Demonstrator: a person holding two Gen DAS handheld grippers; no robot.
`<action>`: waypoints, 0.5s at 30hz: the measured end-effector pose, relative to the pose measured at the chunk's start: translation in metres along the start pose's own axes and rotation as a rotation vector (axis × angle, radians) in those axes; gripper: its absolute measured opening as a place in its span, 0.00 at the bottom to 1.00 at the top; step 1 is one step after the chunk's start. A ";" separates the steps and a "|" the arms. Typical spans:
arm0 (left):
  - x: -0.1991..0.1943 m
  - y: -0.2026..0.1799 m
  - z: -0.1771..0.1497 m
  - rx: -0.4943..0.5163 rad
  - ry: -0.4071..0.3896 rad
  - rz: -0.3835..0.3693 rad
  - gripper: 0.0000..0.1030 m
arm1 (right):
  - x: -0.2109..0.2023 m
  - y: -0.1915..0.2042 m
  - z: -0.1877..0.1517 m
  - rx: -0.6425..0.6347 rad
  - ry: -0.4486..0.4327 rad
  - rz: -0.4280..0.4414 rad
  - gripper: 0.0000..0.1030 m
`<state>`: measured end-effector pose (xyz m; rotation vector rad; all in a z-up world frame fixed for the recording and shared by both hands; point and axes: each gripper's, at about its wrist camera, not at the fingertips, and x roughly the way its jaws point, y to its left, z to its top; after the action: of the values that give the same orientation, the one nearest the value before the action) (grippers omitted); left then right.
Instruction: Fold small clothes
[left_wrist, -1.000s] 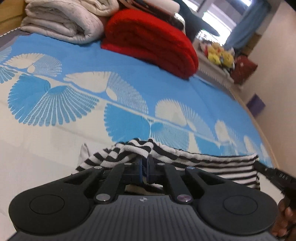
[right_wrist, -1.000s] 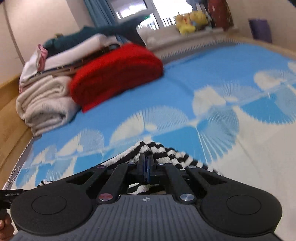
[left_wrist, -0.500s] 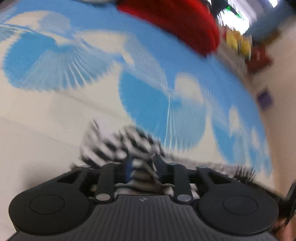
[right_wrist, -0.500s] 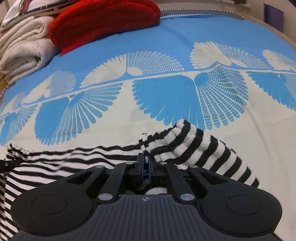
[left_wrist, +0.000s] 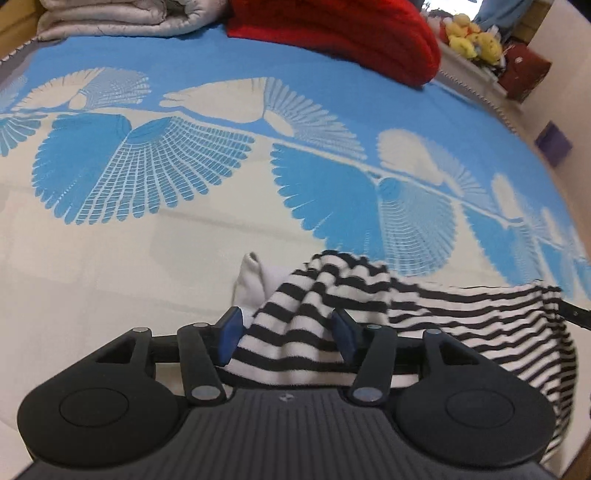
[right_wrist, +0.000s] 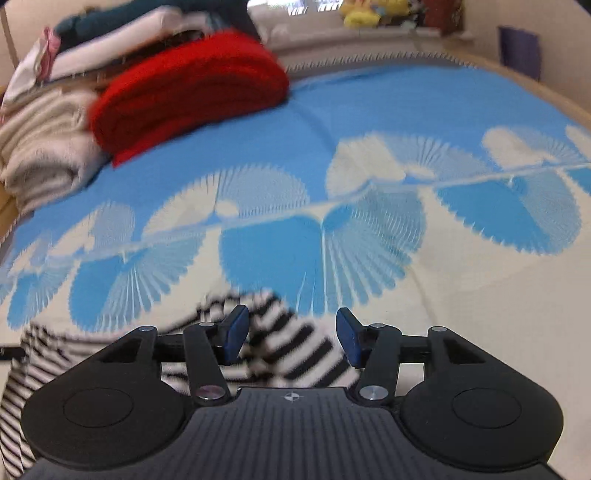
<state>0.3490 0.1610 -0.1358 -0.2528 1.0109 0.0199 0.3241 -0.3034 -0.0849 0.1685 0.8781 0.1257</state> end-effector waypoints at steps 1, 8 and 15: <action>0.003 0.000 -0.001 -0.001 -0.003 0.011 0.50 | 0.004 0.002 -0.003 -0.018 0.018 -0.001 0.53; -0.021 -0.003 0.011 -0.022 -0.161 0.000 0.06 | 0.009 0.027 -0.005 -0.128 -0.044 -0.067 0.04; 0.009 -0.013 0.003 0.041 -0.013 0.096 0.24 | 0.020 0.032 0.000 -0.063 -0.096 -0.143 0.05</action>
<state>0.3576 0.1483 -0.1390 -0.1666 1.0088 0.0880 0.3351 -0.2690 -0.0935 0.0520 0.7869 0.0114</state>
